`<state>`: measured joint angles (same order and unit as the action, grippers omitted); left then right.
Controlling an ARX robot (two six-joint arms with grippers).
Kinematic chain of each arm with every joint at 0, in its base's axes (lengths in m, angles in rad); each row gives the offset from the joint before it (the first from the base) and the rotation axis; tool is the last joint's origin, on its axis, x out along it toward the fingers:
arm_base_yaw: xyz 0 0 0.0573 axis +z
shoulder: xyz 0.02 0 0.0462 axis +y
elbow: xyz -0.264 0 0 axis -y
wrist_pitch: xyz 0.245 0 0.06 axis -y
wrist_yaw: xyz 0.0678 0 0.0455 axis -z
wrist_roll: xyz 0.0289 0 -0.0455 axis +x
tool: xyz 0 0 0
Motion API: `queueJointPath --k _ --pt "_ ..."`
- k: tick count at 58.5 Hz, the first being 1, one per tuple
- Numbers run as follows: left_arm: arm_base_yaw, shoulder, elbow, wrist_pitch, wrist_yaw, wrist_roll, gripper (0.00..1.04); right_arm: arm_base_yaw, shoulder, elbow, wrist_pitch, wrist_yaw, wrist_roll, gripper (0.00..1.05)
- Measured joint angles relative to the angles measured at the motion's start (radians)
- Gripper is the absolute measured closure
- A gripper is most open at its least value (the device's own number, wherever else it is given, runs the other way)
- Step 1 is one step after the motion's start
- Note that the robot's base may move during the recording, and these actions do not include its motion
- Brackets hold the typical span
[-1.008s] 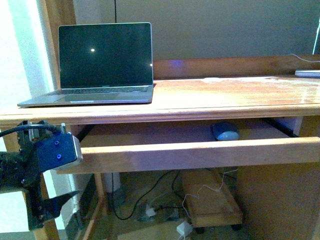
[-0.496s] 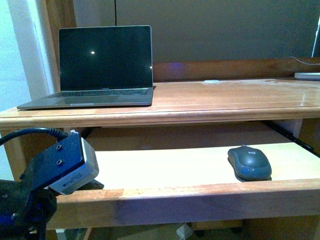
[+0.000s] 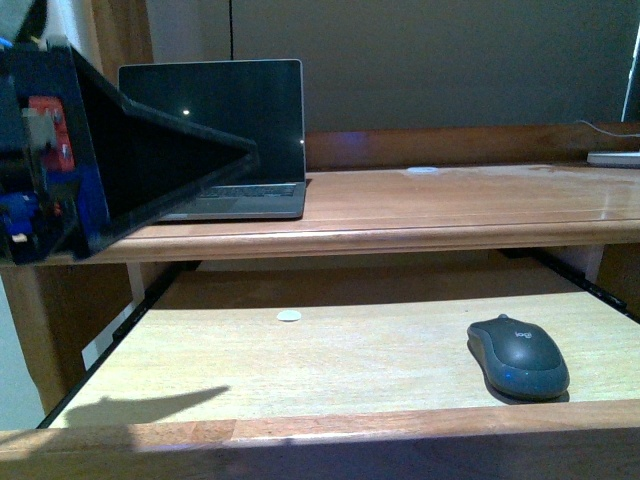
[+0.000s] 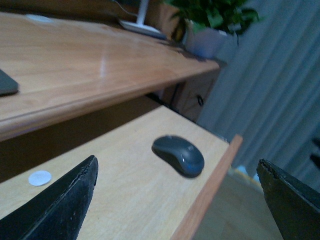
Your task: Place mouse
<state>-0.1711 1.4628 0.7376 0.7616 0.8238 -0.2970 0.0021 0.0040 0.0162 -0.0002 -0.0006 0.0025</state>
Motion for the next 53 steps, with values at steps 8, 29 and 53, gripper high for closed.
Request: queueJointPath --k 8,29,53 --pt "0.006 -0.098 -0.006 -0.151 -0.231 0.036 0.08 0.000 0.000 0.000 0.000 0.000 0.000 0.07" --pt "0.119 -0.552 -0.280 -0.472 -0.682 0.144 0.08 0.000 0.000 0.000 0.000 0.000 0.000 0.07" --pt "0.169 -1.300 -0.608 -0.762 -0.824 0.252 0.45 0.000 0.000 0.000 0.000 0.000 0.000 0.07"
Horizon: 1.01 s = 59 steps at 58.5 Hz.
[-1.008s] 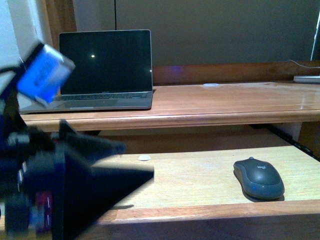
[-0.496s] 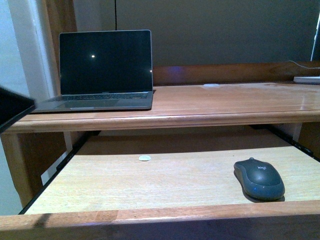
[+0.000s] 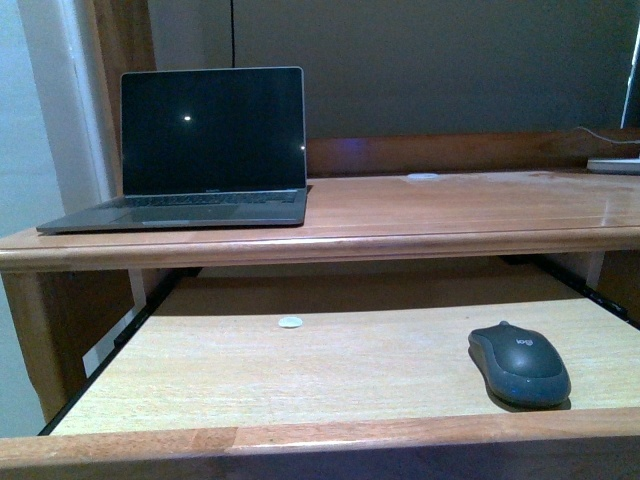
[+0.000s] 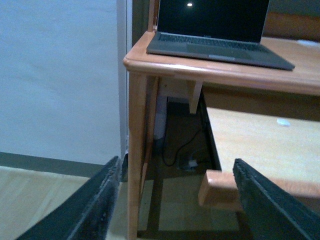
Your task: Place mouse
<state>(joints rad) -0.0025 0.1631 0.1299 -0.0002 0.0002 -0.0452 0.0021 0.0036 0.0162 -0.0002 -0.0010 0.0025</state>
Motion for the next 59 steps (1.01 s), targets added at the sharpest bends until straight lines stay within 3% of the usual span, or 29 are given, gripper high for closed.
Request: queueJointPath --k 9,19,26,35,44,56,59 --pt "0.000 -0.146 -0.119 -0.002 0.000 0.025 0.71 0.000 0.000 0.000 0.000 0.000 0.000 0.07" --pt "0.000 -0.157 -0.120 -0.002 0.000 0.031 1.01 0.000 0.000 0.000 0.000 0.000 0.000 0.07" --pt "0.000 -0.157 -0.120 -0.002 0.000 0.034 1.02 0.052 0.138 0.011 0.156 -0.036 0.058 0.07" --pt "0.000 -0.157 -0.120 -0.002 0.000 0.034 1.02 0.283 0.674 0.166 0.560 0.153 0.079 0.07" --pt "0.000 -0.157 -0.120 -0.002 0.000 0.034 1.02 0.420 0.978 0.288 0.631 0.261 0.053 0.07" --pt "0.000 -0.157 -0.120 -0.002 0.000 0.034 1.02 0.509 1.153 0.386 0.618 0.332 0.032 0.07" --pt "0.000 -0.157 -0.120 -0.002 0.000 0.034 0.96 0.528 1.192 0.417 0.611 0.351 0.028 0.07"
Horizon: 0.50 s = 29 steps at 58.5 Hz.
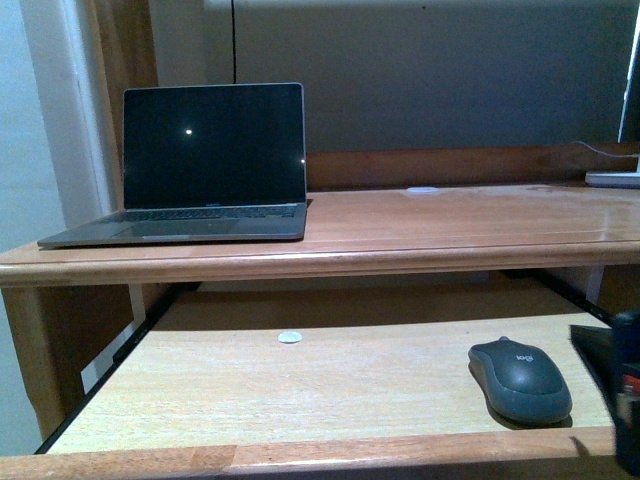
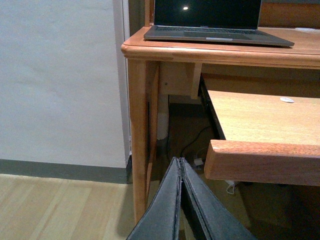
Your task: Place mouse
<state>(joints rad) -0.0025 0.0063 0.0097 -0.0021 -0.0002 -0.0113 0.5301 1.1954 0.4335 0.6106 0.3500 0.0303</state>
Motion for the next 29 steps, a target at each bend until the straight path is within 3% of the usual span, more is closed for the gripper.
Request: queueJointPath --k 29 --pt "0.000 0.000 0.000 0.000 0.000 0.000 0.15 0.112 0.258 0.225 -0.117 0.115 -0.085 0.07"
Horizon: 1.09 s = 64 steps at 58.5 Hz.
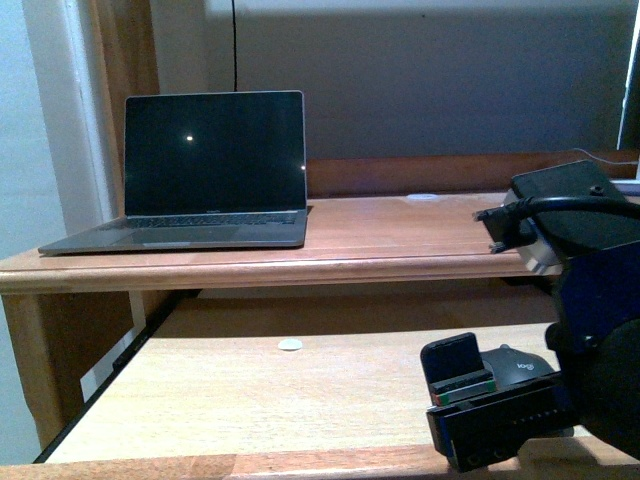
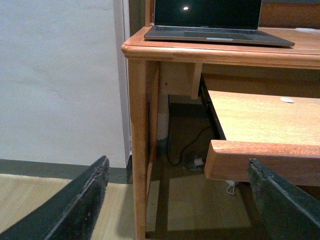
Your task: Place mouse
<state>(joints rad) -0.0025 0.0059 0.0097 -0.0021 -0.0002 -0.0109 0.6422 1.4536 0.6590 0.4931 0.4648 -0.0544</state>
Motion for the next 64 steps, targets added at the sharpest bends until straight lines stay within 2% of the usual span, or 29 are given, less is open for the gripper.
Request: queueJointPath --k 4,21,39,41,56,64 --pt "0.000 0.000 0.000 0.000 0.000 0.000 0.06 0.002 0.026 0.029 -0.025 0.015 0.000 0.07" --pt "0.000 0.000 0.000 0.000 0.000 0.002 0.08 -0.033 0.113 0.136 -0.164 0.048 0.022 0.07" --pt "0.000 0.000 0.000 0.000 0.000 0.001 0.08 -0.073 0.143 0.199 -0.291 0.037 0.093 0.07" --pt "0.000 0.000 0.000 0.000 0.000 0.001 0.08 -0.074 0.144 0.201 -0.294 0.035 0.096 0.10" --pt "0.000 0.000 0.000 0.000 0.000 0.001 0.08 -0.079 0.147 0.204 -0.321 0.010 0.128 0.46" --pt "0.000 0.000 0.000 0.000 0.000 0.002 0.08 -0.082 0.147 0.206 -0.323 0.004 0.134 0.49"
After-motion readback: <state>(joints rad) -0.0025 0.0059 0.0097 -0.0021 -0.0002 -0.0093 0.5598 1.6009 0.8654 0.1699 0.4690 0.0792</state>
